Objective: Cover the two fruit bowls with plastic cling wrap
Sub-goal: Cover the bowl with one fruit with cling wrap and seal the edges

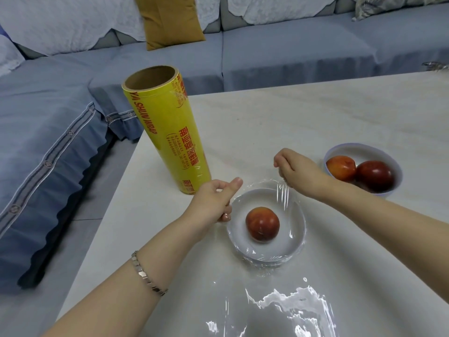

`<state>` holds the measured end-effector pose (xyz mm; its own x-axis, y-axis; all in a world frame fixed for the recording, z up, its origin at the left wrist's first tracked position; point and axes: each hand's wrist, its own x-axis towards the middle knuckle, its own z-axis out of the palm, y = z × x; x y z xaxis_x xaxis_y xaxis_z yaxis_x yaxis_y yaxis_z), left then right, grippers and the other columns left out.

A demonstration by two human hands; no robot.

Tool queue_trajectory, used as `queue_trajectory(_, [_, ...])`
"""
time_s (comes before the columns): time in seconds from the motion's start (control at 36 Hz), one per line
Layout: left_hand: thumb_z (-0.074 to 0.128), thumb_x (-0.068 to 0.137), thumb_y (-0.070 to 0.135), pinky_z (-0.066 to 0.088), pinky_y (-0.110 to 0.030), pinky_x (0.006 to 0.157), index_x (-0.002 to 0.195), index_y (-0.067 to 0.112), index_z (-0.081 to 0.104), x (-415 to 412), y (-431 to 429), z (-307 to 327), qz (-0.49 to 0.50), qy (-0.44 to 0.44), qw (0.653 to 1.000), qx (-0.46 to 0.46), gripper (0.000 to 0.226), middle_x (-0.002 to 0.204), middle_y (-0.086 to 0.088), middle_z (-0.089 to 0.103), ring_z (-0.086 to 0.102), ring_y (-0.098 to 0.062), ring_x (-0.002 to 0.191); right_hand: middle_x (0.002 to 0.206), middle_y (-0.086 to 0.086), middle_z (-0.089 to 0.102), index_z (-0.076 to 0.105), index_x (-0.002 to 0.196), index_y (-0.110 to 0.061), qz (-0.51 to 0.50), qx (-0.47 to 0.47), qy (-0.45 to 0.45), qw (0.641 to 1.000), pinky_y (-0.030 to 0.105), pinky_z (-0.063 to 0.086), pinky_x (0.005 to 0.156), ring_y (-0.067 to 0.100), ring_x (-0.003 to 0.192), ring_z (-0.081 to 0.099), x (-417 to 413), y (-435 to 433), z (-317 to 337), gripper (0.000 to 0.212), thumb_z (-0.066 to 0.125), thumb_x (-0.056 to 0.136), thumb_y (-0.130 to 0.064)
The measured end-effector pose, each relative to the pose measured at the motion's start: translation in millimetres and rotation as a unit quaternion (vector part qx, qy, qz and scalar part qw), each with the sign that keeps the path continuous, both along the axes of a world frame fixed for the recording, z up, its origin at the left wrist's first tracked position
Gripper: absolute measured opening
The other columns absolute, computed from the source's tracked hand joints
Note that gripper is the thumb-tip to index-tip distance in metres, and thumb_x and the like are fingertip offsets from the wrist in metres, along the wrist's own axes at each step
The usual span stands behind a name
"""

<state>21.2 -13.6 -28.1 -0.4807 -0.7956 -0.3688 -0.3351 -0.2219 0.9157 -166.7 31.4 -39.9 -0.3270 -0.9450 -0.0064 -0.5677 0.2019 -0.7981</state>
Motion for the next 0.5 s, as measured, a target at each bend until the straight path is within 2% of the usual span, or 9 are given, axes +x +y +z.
queue_trajectory(0.08, [0.065, 0.085, 0.034, 0.038, -0.015, 0.041, 0.074, 0.011, 0.054, 3, -2, 1, -0.029, -0.035, 0.998, -0.042, 0.028, 0.050, 0.002, 0.043, 0.039, -0.004, 0.035, 0.065, -0.007, 0.043, 0.045, 0.074, -0.021, 0.036, 0.038, 0.030, 0.998, 0.014, 0.032, 0.055, 0.005, 0.059, 0.040, 3, 0, 5, 0.029, 0.032, 0.099, -0.023])
queue_trajectory(0.14, [0.069, 0.083, 0.029, 0.037, -0.018, 0.043, 0.064, 0.014, 0.047, 5, -4, 1, -0.028, -0.044, 0.996, -0.079, 0.033, 0.046, 0.004, 0.044, 0.040, -0.009, 0.040, 0.062, -0.008, 0.043, 0.053, 0.080, -0.013, 0.063, 0.062, 0.044, 0.995, 0.011, 0.031, 0.053, 0.003, 0.058, 0.040, 4, 0, 11, 0.032, 0.036, 0.098, -0.034])
queue_trajectory(0.25, [0.066, 0.086, 0.022, 0.039, -0.020, 0.048, 0.065, 0.017, 0.031, 2, -7, 4, -0.004, -0.029, 0.992, -0.123, 0.041, 0.058, -0.002, 0.038, 0.039, -0.014, 0.051, 0.059, -0.003, 0.041, 0.062, 0.080, 0.000, 0.133, 0.108, 0.022, 0.985, 0.020, 0.031, 0.054, 0.009, 0.055, 0.039, -1, -2, 19, 0.051, 0.054, 0.084, -0.050])
queue_trajectory(0.33, [0.061, 0.089, 0.019, 0.049, -0.029, 0.062, 0.066, 0.016, 0.030, -4, -4, 4, 0.007, -0.014, 0.991, -0.133, 0.039, 0.066, -0.002, 0.039, 0.048, -0.014, 0.061, 0.054, -0.004, 0.035, 0.060, 0.071, 0.001, 0.177, 0.142, -0.004, 0.974, 0.015, 0.027, 0.049, 0.006, 0.048, 0.032, -5, -2, 23, 0.048, 0.065, 0.077, -0.045])
queue_trajectory(0.42, [0.057, 0.091, 0.018, 0.052, -0.046, 0.080, 0.064, 0.016, 0.030, -7, 0, 0, 0.026, -0.002, 0.991, -0.132, 0.038, 0.067, -0.002, 0.045, 0.055, -0.019, 0.070, 0.059, 0.002, 0.038, 0.059, 0.066, -0.002, 0.204, 0.152, -0.038, 0.966, 0.019, 0.028, 0.051, 0.010, 0.054, 0.033, -9, -1, 24, 0.038, 0.064, 0.082, -0.037])
queue_trajectory(0.47, [0.057, 0.092, 0.020, 0.051, -0.047, 0.082, 0.063, 0.017, 0.031, -7, 1, -5, 0.046, -0.005, 0.988, -0.146, 0.038, 0.066, -0.002, 0.047, 0.056, -0.017, 0.068, 0.066, 0.005, 0.043, 0.057, 0.062, -0.013, 0.189, 0.138, -0.069, 0.970, 0.018, 0.030, 0.053, 0.009, 0.057, 0.037, -9, 1, 22, 0.032, 0.059, 0.086, -0.033])
queue_trajectory(0.5, [0.056, 0.092, 0.022, 0.050, -0.043, 0.080, 0.063, 0.017, 0.031, -8, 1, -7, 0.055, -0.013, 0.985, -0.161, 0.039, 0.065, -0.001, 0.045, 0.055, -0.013, 0.064, 0.065, 0.004, 0.045, 0.055, 0.062, -0.015, 0.177, 0.121, -0.084, 0.973, 0.015, 0.032, 0.054, 0.006, 0.056, 0.039, -8, 2, 20, 0.031, 0.057, 0.088, -0.031])
